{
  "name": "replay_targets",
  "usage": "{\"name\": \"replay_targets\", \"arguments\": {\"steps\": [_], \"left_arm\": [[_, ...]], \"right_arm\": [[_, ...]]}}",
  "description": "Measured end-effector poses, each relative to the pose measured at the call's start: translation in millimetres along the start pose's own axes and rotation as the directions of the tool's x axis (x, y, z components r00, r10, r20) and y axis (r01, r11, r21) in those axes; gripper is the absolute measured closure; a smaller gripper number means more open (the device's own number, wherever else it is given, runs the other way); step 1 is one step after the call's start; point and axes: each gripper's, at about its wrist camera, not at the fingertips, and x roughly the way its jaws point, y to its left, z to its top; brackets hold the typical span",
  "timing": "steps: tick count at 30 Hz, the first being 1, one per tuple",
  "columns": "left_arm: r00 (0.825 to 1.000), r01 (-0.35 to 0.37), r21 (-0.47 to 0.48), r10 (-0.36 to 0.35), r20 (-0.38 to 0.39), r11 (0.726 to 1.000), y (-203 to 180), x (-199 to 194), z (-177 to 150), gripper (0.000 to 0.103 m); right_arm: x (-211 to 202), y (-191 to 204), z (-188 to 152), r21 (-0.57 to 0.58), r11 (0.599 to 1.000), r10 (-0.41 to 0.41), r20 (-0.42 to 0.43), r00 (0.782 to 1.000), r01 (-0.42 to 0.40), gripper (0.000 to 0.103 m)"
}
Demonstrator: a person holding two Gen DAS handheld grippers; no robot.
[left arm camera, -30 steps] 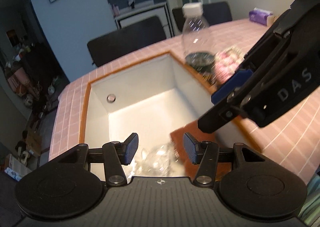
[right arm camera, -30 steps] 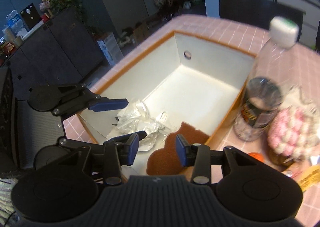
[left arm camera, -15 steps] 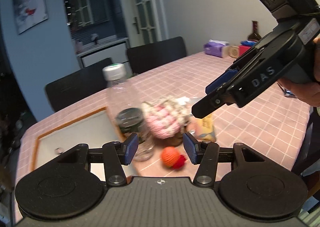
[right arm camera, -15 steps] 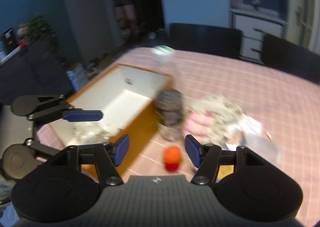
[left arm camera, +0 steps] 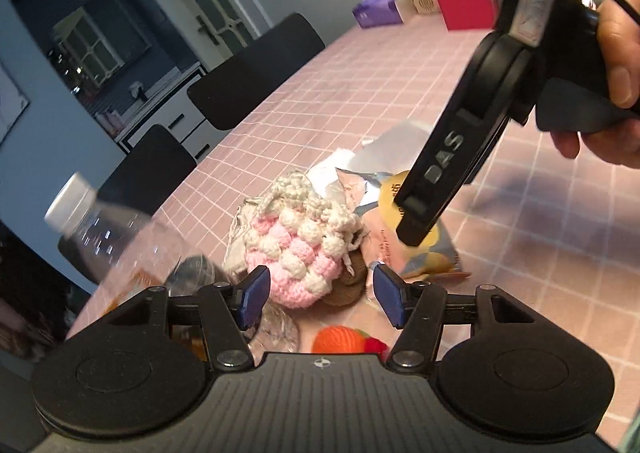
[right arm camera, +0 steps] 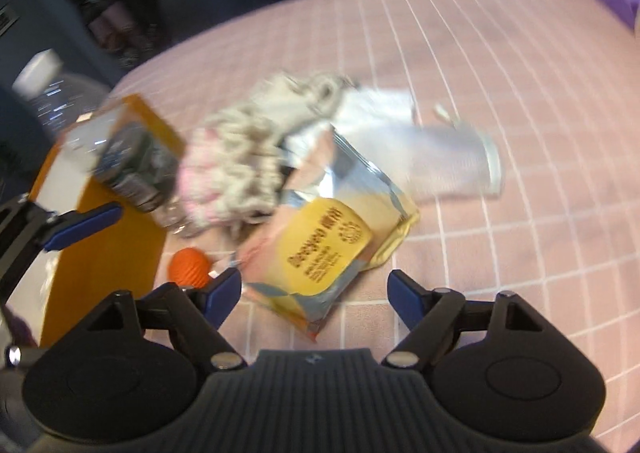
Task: Organize soft objects
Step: 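Grasp the pink crocheted pouch with the left tool while the right grasps the yellow snack packet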
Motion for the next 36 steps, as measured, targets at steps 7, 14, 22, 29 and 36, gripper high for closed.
{"name": "replay_targets", "arguments": {"steps": [7,14,22,29,36], "left_arm": [[1.0,0.011,0.03,-0.01,-0.028,0.999,2,18,6,0.029],[0.999,0.015,0.049,-0.013,-0.031,0.999,7,30,11,0.026],[0.999,0.017,0.112,-0.014,-0.032,0.994,-3,46,17,0.022],[0.997,-0.052,0.144,0.058,-0.042,0.988,-12,67,20,0.025],[0.999,-0.032,0.093,0.036,-0.038,0.995,-11,63,20,0.062]], "right_arm": [[29,-3,13,0.093,0.993,0.076,-0.032,0.997,-0.073,0.017],[24,-16,16,0.1,0.991,0.086,0.003,0.996,-0.086,0.04],[3,-15,1,-0.127,0.99,-0.057,-0.017,0.998,0.054,0.045],[4,-12,-8,-0.198,0.978,-0.065,-0.003,0.998,0.063,0.038],[11,-19,-9,-0.162,0.986,-0.033,-0.035,0.999,0.027,0.035]]}}
